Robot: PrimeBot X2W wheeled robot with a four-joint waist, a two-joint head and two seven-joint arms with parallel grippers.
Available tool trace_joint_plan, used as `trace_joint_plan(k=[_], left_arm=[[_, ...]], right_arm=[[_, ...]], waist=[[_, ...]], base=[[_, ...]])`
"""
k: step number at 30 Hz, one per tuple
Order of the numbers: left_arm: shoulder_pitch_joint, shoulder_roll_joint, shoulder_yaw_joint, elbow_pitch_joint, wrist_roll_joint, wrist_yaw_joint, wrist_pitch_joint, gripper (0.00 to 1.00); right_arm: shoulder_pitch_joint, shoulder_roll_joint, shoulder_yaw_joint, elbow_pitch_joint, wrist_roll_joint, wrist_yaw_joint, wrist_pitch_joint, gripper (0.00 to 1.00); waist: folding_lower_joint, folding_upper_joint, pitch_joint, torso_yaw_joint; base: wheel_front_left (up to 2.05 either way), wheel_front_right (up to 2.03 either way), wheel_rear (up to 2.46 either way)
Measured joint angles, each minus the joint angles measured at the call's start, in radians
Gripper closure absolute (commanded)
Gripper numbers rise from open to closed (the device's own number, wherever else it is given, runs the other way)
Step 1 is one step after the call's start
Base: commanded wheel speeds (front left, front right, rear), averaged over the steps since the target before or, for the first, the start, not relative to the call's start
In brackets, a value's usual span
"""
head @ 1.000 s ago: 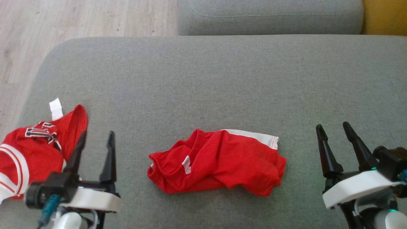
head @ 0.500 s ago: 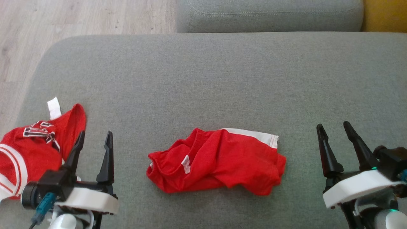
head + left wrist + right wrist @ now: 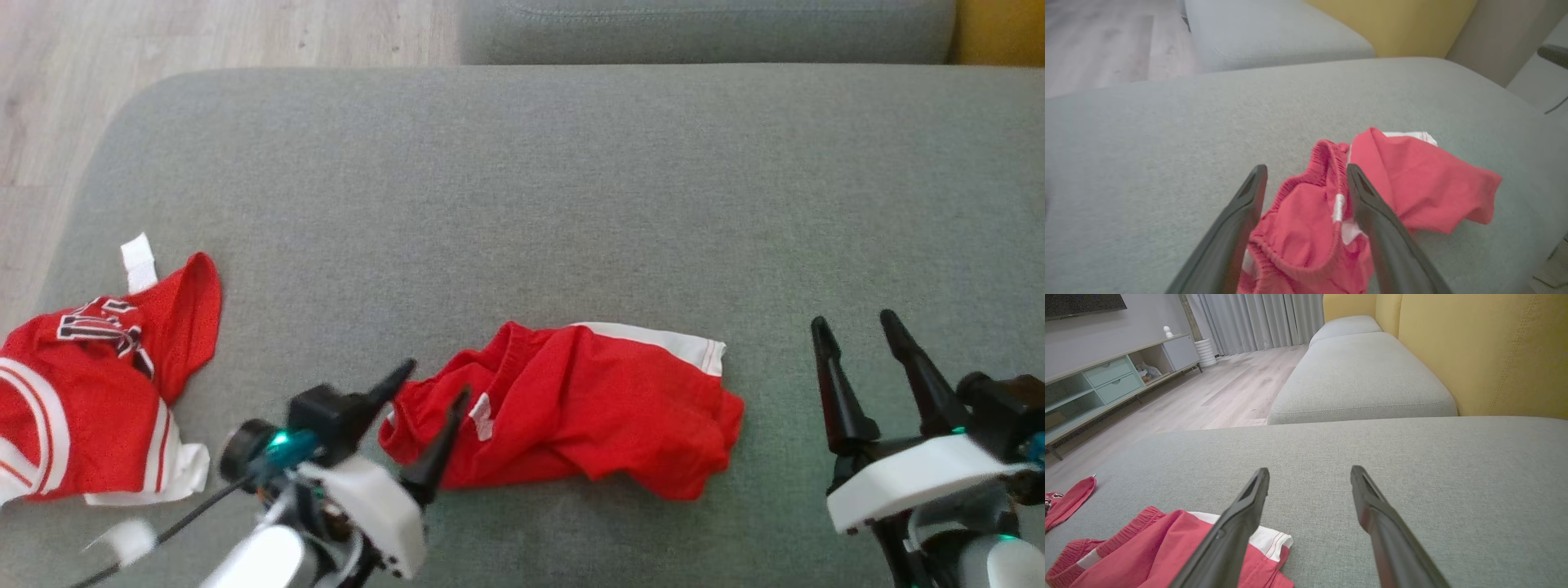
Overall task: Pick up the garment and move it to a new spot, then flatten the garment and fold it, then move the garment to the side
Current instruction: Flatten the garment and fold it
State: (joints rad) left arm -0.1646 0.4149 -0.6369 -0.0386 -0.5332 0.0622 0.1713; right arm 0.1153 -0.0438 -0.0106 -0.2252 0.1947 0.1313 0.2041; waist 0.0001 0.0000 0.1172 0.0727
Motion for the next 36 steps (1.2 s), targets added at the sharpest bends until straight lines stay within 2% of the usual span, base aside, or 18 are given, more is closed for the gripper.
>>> trace_joint_plan(k=[6, 13, 14, 15, 16, 23, 27, 36], left_arm=[[-0.059, -0.031, -0.079, 0.084, -0.018, -0.046, 0.136, 0.0], [-0.104, -0.046, -0.105, 0.157, -0.023, -0.068, 0.189, 0.0], [-0.107, -0.047, -0.105, 0.161, -0.023, -0.072, 0.189, 0.4], [-0.11, -0.048, -0.107, 0.164, -0.023, -0.072, 0.19, 0.86], [-0.115, -0.049, -0.107, 0.167, -0.026, -0.073, 0.19, 1.0], [-0.138, -0.05, -0.104, 0.177, -0.033, -0.081, 0.169, 1.0], [-0.161, -0.053, -0.1, 0.157, -0.03, -0.08, 0.141, 1.0], [-0.182, -0.059, -0.098, 0.122, -0.026, -0.08, 0.108, 1.0]], right_arm=[[-0.002, 0.0, 0.01, 0.006, 0.0, 0.0, 0.0, 0.0], [-0.003, 0.0, 0.01, 0.012, 0.007, 0.0, -0.002, 0.0], [-0.003, 0.0, 0.009, 0.013, 0.008, 0.0, -0.002, 0.0], [-0.003, 0.0, 0.009, 0.014, 0.008, 0.0, -0.002, 0.0], [-0.004, 0.0, 0.009, 0.018, 0.008, 0.0, -0.002, 0.0], [-0.061, 0.0, 0.019, 0.105, -0.019, 0.0, -0.001, 0.0], [-0.134, -0.007, 0.067, 0.233, -0.036, 0.0, 0.02, 0.0], [-0.25, -0.069, 0.148, 0.471, 0.02, 0.0, 0.05, 0.0]], waist=[[0.0, 0.0, 0.014, -0.014], [0.0, 0.0, 0.032, -0.033], [0.0, 0.0, 0.035, -0.034], [0.0, 0.0, 0.037, -0.036], [0.0, 0.0, 0.04, -0.037], [0.0, 0.0, 0.055, -0.031], [0.0, 0.0, 0.072, -0.008], [0.0001, 0.0, 0.109, 0.045]], base=[[0.0, 0.0, 0.0], [0.0, 0.0, 0.0], [0.0, 0.0, 0.0], [0.0, 0.0, 0.0], [0.0, 0.0, 0.0], [0.0, 0.0, 0.0], [0.0, 0.0, 0.0], [0.0, 0.0, 0.0]])
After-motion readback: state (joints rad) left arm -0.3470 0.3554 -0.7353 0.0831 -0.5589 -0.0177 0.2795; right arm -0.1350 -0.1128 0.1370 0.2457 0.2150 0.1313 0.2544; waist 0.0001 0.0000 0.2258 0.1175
